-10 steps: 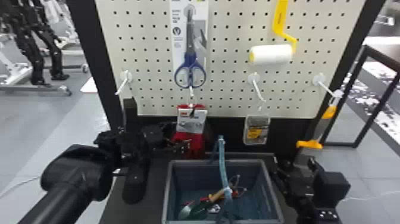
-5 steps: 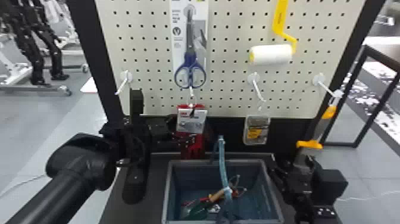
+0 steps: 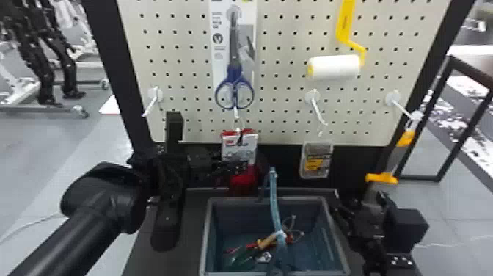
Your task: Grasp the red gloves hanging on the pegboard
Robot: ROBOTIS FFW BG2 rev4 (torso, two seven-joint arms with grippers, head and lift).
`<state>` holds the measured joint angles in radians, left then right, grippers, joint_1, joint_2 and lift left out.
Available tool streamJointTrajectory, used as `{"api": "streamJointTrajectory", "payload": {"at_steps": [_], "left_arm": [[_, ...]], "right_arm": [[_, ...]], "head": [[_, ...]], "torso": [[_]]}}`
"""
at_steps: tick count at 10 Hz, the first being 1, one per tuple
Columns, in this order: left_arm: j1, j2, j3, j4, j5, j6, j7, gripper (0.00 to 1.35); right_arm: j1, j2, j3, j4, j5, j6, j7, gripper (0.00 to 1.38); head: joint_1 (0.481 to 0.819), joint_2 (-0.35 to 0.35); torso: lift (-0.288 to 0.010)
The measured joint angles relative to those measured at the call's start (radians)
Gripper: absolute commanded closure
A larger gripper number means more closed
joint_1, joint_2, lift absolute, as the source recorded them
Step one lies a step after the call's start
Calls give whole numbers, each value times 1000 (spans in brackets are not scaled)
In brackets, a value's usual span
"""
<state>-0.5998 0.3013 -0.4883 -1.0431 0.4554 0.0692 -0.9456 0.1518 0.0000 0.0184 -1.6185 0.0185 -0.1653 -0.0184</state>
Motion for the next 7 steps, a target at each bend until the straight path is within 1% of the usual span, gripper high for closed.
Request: {"api": "streamJointTrajectory", "payload": {"at_steps": [7], "left_arm": [[11,1,5,0,19,0,5,1207]], "right_arm": [[2,0,0,5,-1,-2,0,269]], "head": [[549,0]], "torso": [[-100]]}}
